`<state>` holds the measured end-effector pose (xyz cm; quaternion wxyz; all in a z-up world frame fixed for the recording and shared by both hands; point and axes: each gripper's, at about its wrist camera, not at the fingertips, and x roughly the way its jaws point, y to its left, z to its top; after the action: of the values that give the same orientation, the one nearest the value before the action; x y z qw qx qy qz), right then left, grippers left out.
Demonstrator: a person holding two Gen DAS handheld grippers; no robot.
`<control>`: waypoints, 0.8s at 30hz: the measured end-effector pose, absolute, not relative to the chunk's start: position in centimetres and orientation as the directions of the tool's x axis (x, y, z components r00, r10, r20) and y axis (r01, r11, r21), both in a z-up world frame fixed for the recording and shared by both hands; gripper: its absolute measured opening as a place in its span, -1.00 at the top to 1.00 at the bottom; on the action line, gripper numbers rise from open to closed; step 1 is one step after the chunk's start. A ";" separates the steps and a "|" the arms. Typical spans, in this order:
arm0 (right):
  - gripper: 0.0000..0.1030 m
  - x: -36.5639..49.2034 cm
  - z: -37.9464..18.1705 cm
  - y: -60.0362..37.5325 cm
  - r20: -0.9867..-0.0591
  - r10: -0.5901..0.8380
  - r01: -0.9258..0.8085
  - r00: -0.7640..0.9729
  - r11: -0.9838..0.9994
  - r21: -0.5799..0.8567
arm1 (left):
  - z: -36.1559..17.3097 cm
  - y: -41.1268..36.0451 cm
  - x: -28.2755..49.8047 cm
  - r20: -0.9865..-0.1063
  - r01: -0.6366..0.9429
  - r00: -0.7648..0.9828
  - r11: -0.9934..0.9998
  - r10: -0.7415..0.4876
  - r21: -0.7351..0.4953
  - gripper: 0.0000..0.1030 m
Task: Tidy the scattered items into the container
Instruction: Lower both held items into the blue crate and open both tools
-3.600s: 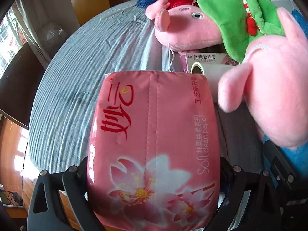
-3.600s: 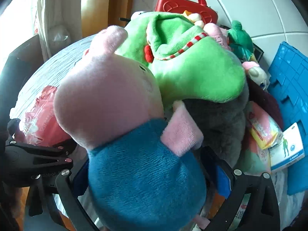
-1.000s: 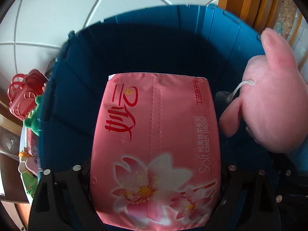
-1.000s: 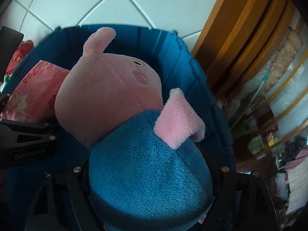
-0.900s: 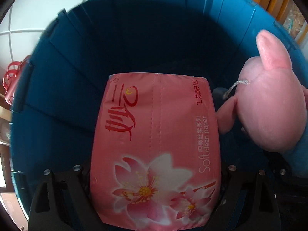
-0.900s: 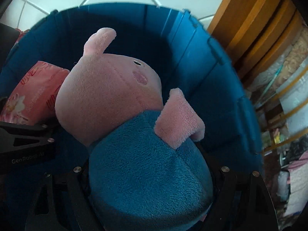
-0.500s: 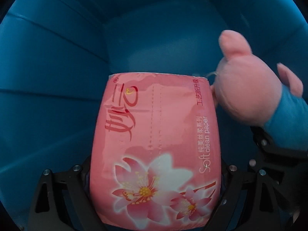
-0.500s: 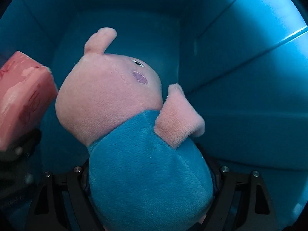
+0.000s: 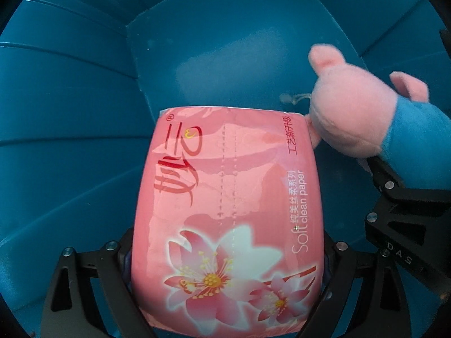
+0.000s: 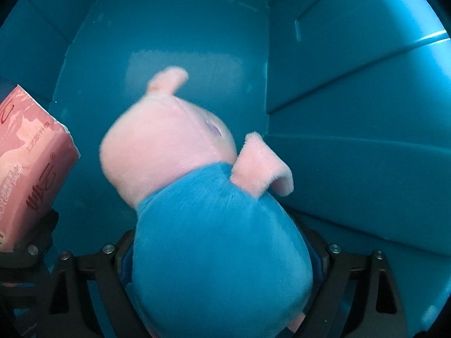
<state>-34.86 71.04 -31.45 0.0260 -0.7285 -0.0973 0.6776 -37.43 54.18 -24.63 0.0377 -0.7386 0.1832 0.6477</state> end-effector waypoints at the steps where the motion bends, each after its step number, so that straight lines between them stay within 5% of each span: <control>1: -0.77 -34.8 -31.4 71.2 -0.982 0.179 0.109 0.064 -0.979 -0.171 | -24.7 54.2 -37.3 -0.970 -0.320 0.095 -0.929 -0.225 0.184 -0.80; 18: -0.75 -33.1 -27.7 72.4 -0.996 0.086 0.006 -0.033 -0.996 -0.086 | -20.6 55.0 -36.0 -0.972 -0.287 -0.046 -0.929 -0.229 0.233 -0.81; 24: -0.89 -32.7 -23.8 73.9 -0.992 -0.019 -0.065 -0.123 -0.998 0.027 | -17.0 56.5 -34.1 -0.968 -0.361 -0.144 -0.900 -0.206 0.245 -0.89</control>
<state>-32.71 73.95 -23.79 0.0154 -0.6620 0.0317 0.7487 -34.06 56.53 -17.00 0.0534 -0.6519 0.2174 0.7245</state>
